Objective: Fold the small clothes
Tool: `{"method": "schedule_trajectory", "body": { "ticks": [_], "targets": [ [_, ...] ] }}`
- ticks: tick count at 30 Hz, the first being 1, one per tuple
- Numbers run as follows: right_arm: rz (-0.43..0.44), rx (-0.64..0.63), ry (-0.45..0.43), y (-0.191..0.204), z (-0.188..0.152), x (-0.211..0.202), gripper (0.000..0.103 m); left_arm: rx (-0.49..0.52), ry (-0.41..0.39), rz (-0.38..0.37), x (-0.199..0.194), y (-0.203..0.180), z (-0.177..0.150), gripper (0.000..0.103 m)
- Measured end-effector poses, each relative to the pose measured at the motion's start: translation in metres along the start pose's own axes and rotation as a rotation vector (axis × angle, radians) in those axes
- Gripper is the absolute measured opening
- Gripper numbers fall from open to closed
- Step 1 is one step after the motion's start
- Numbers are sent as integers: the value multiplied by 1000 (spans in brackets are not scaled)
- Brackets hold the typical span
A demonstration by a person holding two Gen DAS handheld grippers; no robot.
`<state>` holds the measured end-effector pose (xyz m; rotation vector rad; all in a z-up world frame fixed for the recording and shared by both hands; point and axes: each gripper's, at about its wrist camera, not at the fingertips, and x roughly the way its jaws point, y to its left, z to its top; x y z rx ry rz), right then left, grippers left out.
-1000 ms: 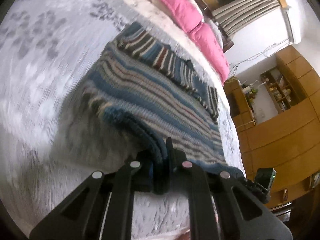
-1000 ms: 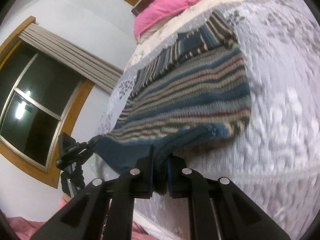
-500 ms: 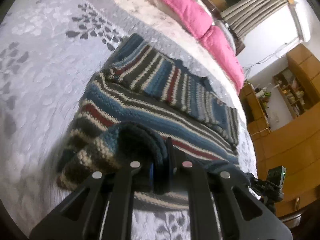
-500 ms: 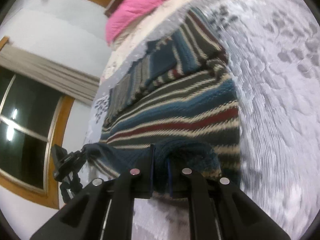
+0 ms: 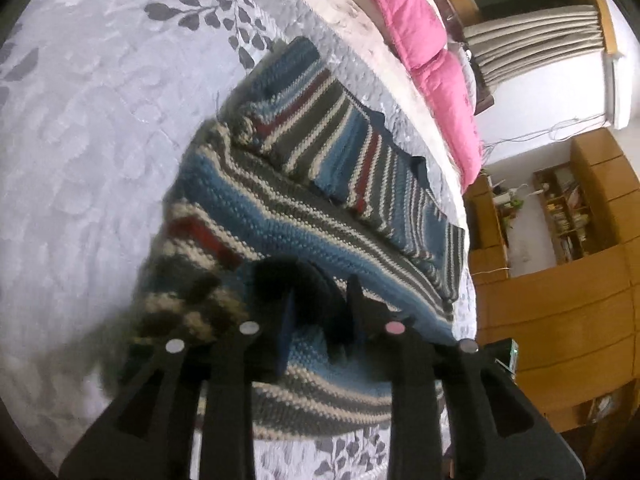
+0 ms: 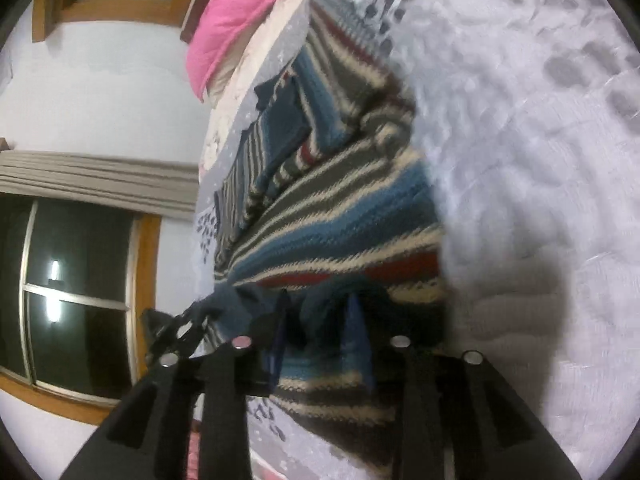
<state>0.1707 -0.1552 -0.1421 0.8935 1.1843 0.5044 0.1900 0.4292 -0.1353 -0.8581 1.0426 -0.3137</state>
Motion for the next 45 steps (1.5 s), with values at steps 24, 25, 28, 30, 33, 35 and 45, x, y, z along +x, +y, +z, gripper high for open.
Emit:
{"method": "schedule_trajectory", "body": {
  "ticks": [24,25,28,30,33,35,45],
  "targets": [
    [-307,-449,1,67,3,10,61,486,179,299,72,-50,29,53],
    [-312,-459,7,68,4,12,61,495,193,310,76,-48,28,52],
    [-340,-500,25,72,7,24,62,515,198,308,80,-49,26,37],
    [-352,-533,44,76,7,32,65,525,199,285,79,-53,22,14],
    [-370,-568,74,80,6,46,66,560,177,265,74,-62,14,9],
    [-391,-584,96,79,7,56,66,563,160,240,68,-66,11,9],
    [-436,-708,135,89,-3,79,30,591,172,325,87,-64,6,29]
  ]
}}
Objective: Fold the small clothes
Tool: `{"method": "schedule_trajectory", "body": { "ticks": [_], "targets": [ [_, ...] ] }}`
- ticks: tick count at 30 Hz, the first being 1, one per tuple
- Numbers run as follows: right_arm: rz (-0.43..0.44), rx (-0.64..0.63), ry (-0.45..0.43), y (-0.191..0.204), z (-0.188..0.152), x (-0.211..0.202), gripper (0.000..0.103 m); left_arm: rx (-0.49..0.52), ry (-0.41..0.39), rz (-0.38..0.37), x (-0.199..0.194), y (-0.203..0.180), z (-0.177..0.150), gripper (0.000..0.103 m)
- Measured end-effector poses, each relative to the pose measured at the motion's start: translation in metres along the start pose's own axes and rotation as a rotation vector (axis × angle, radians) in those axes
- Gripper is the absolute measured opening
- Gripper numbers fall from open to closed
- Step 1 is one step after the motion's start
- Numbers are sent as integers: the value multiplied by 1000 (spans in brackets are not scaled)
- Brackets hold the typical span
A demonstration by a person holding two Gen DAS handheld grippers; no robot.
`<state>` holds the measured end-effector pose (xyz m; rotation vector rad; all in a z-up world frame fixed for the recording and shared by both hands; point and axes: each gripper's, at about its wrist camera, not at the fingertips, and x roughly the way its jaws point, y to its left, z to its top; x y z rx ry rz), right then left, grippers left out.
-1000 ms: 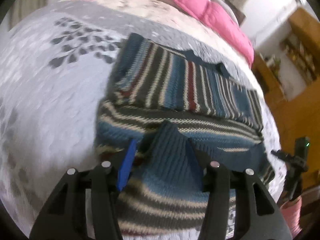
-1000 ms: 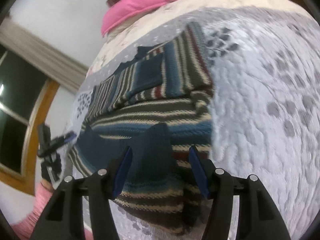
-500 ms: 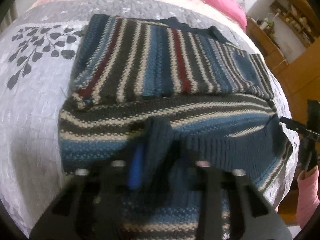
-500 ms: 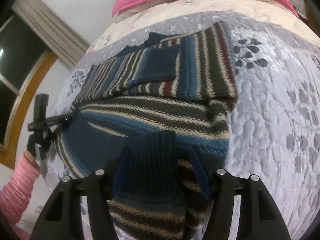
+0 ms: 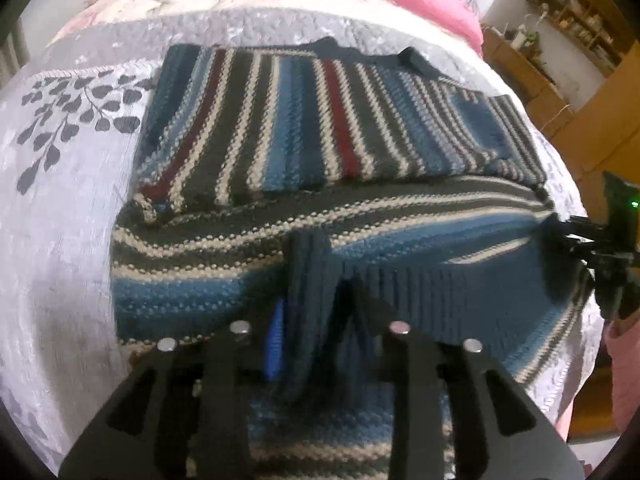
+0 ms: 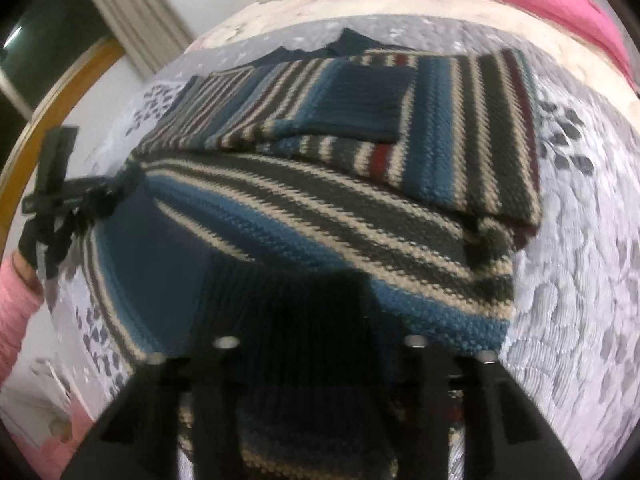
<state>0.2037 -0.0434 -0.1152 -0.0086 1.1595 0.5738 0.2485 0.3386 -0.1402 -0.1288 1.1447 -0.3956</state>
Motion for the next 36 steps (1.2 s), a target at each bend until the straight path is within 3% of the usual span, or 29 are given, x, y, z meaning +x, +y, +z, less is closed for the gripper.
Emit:
{"method": "schedule_trajectory", "body": {
  "ticks": [1,2,3,12,17,23,29,36],
  "targets": [
    [-7,-9,-9,1,0,-3,20,1,-3,5,0,0,0,29],
    [-10,-21,-17,3,-1,-6,17,7,-8,11,-1,-2,-1,26],
    [-2,-24,-24,3,-2,-10,13,15,-13,14,-2,-4,-2,15],
    [109,35,-142,-3,9,-65,12,-11,-165,-59,-55,-16,4,10],
    [110,55,-241,-12,41,-105,12,-36,-311,-71,-96,-25,40,10],
    [55,101,-329,-33,105,-132,12,-29,-437,-8,-112,-34,107,10],
    [-10,157,-334,-70,178,-108,12,-41,-472,64,-89,-33,164,10],
    [-16,220,-269,-107,218,-41,12,-160,-379,101,-24,5,193,10]
  ]
}}
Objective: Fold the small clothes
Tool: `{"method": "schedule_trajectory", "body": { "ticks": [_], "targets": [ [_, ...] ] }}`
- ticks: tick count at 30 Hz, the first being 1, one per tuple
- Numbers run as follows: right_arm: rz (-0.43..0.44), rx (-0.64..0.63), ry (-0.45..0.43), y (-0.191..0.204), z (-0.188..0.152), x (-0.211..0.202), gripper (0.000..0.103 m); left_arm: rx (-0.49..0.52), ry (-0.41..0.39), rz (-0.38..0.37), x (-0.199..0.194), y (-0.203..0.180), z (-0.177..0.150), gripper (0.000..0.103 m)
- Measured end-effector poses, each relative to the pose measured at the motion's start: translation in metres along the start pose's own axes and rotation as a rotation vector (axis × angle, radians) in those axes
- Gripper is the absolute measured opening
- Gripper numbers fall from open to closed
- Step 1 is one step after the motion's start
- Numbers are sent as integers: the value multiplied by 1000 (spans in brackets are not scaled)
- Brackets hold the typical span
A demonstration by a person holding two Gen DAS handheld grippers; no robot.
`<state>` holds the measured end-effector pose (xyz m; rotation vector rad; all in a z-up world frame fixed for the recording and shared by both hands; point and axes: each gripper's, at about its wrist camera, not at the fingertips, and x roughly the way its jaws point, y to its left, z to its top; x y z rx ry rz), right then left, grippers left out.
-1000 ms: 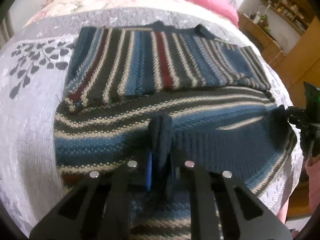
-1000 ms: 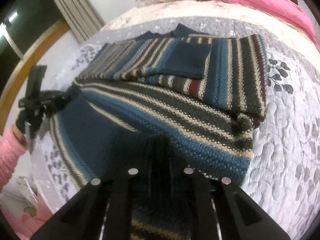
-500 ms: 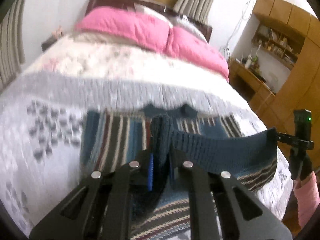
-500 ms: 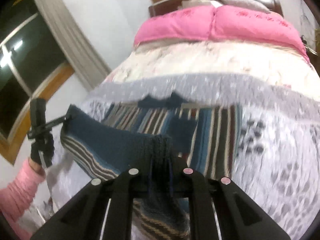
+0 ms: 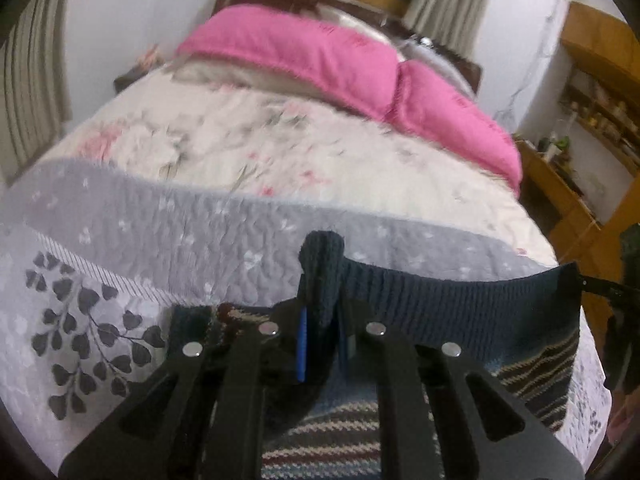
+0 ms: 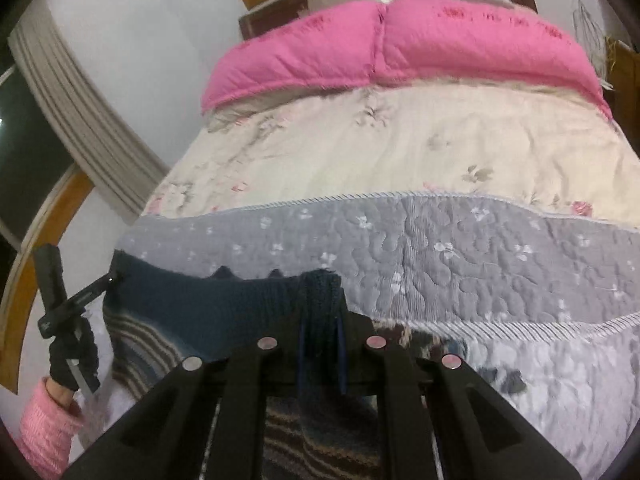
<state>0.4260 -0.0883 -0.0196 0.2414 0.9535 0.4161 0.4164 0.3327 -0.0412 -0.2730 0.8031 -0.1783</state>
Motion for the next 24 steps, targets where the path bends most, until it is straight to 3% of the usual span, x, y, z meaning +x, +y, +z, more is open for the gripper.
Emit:
{"method": "schedule_trajectory", "body": {
  "ticks": [8,14,19,24],
  "targets": [
    [-62,40,80,-24,-2,75,12,-23,84,69,58,28,-11,9],
    [-110,87,124,-47,-16,106,15,-21,158,112,96,32,-25,12],
    [-122,94,114,-48,-22,104,20,-66,155,110,97,40,-33,17],
    [-143,36,55,-30,-27,52,28,-90,97,137,50,45,-31,38]
  ]
}}
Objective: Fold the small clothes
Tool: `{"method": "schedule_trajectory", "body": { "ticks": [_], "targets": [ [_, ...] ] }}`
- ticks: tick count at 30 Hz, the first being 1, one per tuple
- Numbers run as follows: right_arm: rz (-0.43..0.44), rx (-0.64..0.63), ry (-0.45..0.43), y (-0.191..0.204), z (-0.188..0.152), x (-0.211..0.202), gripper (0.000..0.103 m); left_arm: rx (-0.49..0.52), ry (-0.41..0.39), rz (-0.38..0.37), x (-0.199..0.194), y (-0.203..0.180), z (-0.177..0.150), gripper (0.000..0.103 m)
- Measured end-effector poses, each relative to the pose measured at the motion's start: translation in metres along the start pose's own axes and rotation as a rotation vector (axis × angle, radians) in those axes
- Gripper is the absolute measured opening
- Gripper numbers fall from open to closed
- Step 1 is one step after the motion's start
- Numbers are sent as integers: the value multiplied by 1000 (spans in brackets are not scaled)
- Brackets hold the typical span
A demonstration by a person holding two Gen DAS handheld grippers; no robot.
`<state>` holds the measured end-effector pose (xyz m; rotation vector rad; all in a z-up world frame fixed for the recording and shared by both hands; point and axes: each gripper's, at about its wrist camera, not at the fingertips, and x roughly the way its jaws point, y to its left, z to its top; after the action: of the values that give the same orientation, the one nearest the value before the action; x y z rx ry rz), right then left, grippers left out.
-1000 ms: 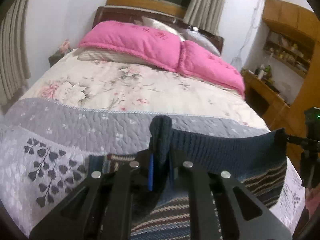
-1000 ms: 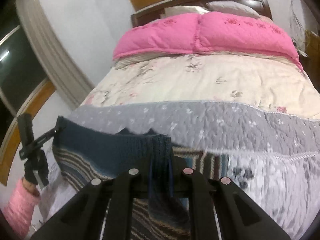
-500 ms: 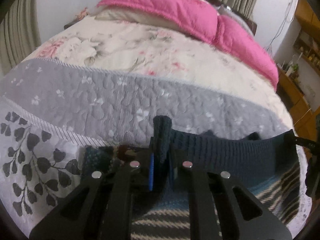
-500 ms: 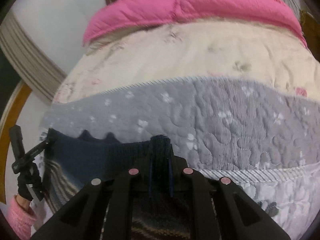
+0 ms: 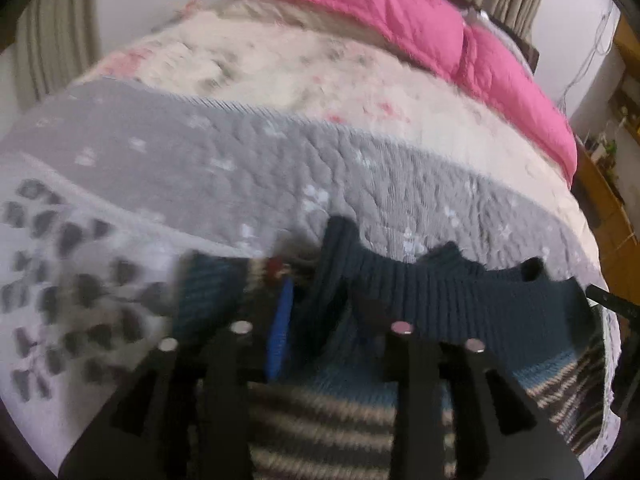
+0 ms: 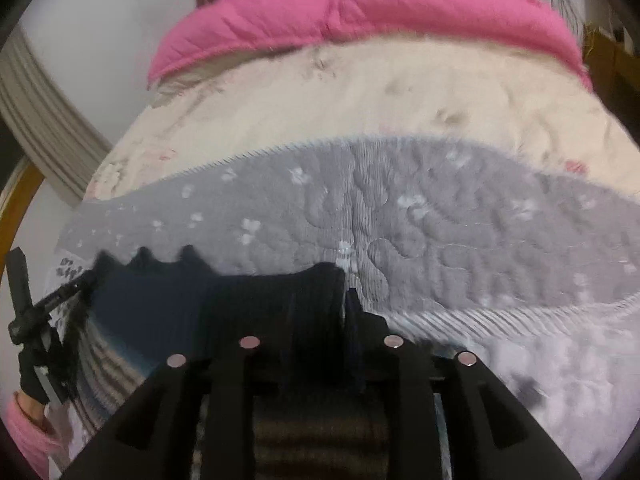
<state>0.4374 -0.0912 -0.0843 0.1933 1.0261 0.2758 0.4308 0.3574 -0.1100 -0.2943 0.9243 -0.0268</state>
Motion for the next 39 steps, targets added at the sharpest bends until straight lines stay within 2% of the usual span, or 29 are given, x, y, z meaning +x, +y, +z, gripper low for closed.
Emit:
{"method": "schedule_trajectory", "body": {
  "ticks": [4,6,9,12,14,17,18,23,29,30,31,32,33,36,39],
  "targets": [
    [65,-51,5,18,-31,-50,28,46,-32,-13,-49,-2,-18,40],
    [94,-102,16,32,-57,-70,28,73,-34,-62,-70,-8,-35,47],
    [111,-159,42,48,-95,-84,28,141,-14,-113,-93,-22,-67,50],
    [79,-166,61,48,-121,-82,28,178,31,-137,-93,-31,-91,50],
    [60,-137,89,39,-130,-72,28,186,59,-125,-83,-31,-102,50],
    [26,-88,135,22,-140,-52,28,140,116,-110,-64,-22,-111,50],
    [18,-82,143,19,-146,-49,24,129,126,-96,-58,-18,-114,50],
    [57,-31,130,5,-155,-38,23,92,122,-105,-45,-5,-116,50],
    [72,-6,154,4,-150,-39,24,114,117,-59,-41,-13,-120,51],
    [97,16,142,3,-146,-51,29,106,123,-60,-43,-14,-118,50],
    [108,22,117,3,-143,-64,44,96,126,-75,-49,-14,-116,50],
    [105,20,98,1,-138,-72,54,94,118,-101,-56,-16,-113,51],
    [78,18,68,-1,-132,-85,70,100,107,-109,-62,-18,-110,52],
    [40,36,80,-14,-123,-92,72,116,83,-123,-73,-26,-104,53],
    [64,88,162,-32,-122,-75,72,106,104,-147,-70,-32,-101,53]
  ]
}}
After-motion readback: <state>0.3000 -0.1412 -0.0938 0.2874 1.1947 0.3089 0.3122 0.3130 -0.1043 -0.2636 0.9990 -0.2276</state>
